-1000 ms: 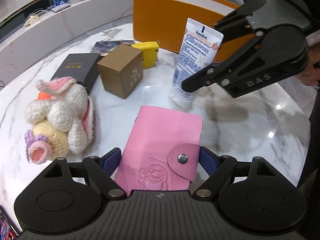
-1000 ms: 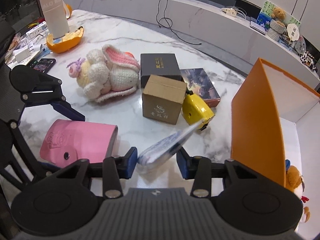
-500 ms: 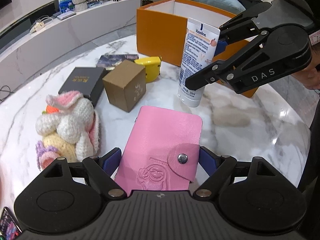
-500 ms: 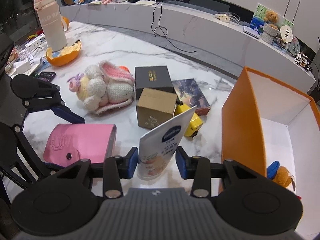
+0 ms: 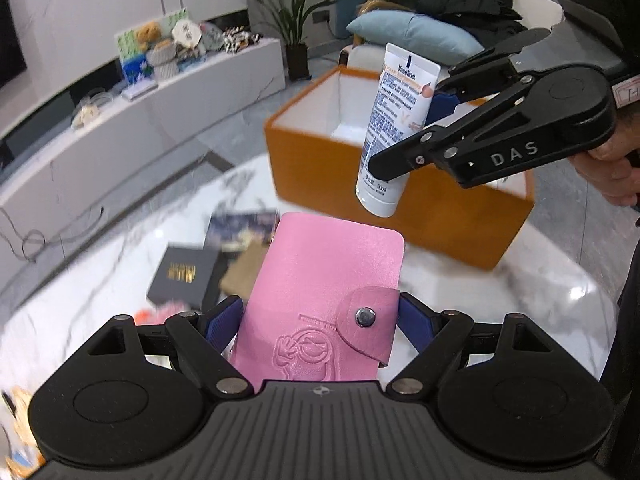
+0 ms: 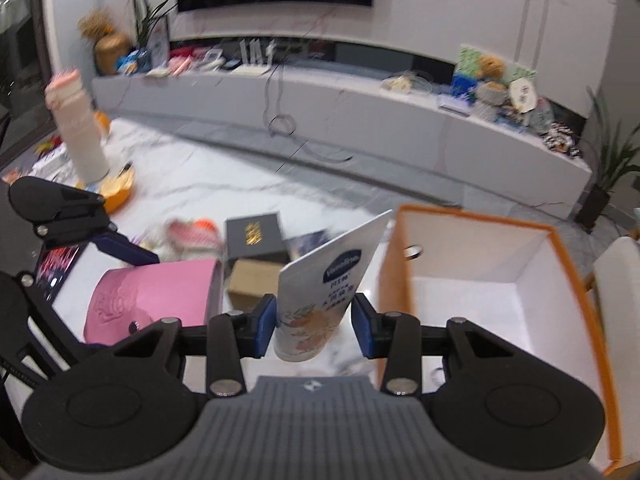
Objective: Organize objects
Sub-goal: 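Lift the wallet and tube and carry them over the orange box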
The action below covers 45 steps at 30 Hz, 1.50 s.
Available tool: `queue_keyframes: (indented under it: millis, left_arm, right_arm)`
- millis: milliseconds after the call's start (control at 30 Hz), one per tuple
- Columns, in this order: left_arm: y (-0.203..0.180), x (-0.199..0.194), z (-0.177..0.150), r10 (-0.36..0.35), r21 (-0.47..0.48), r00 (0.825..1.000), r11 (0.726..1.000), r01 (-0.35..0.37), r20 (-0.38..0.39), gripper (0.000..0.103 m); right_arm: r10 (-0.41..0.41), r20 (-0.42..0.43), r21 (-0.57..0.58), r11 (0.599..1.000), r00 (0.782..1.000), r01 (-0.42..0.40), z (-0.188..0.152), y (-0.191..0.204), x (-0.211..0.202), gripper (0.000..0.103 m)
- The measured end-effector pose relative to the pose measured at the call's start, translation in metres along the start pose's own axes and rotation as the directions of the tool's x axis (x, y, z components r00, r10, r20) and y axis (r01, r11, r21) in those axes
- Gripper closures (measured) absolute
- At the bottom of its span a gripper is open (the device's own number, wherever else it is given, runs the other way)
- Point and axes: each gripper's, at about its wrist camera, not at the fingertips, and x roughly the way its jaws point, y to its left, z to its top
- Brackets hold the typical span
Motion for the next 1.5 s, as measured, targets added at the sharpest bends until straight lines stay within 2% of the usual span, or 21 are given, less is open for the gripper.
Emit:
queue_keyframes:
  millis: [267, 467, 733, 800, 900, 1000, 1500]
  left_arm:
    - [-0.021, -0.001, 0.053, 0.006, 0.051, 0.998, 0.999, -0.009, 0.057, 0.006]
    - [-0.04, 0.014, 0.093, -0.006, 0.078, 0.996, 0.997, -0.001, 0.088, 0.006]
    - [-0.068, 0.053, 0.138, 0.027, 0.008, 0.989, 1.0, -0.029, 0.144, 0.006]
    - [-0.074, 0.065, 0.142, 0.048, -0.009, 0.989, 0.999, -0.047, 0.141, 0.006]
    - [-0.073, 0.08, 0.144, 0.033, -0.054, 0.992, 0.998, -0.027, 0.121, 0.006]
    - [-0.071, 0.091, 0.143, 0.032, -0.052, 0.994, 0.998, -0.027, 0.101, 0.006]
    - [-0.062, 0.134, 0.133, 0.123, 0.012, 0.992, 0.992, -0.123, -0.019, 0.007]
  right_arm:
    - [-0.05, 0.077, 0.094, 0.995, 0.996, 0.043, 0.002, -0.042, -0.034, 0.06]
    - [-0.109, 0.104, 0.192, 0.977, 0.989, 0.088, -0.002, -0.084, -0.051, 0.06]
    - [-0.193, 0.063, 0.317, 0.934, 0.979, 0.164, -0.021, -0.137, -0.05, 0.06]
    - [-0.213, 0.048, 0.349, 0.919, 0.976, 0.183, -0.026, -0.147, -0.047, 0.06]
    - [-0.244, 0.015, 0.366, 0.904, 0.97, 0.222, -0.028, -0.16, -0.039, 0.061]
    - [-0.245, -0.008, 0.384, 0.894, 0.97, 0.229, -0.029, -0.168, -0.03, 0.061]
    - [-0.238, -0.121, 0.336, 0.904, 0.964, 0.265, -0.028, -0.155, 0.031, 0.061]
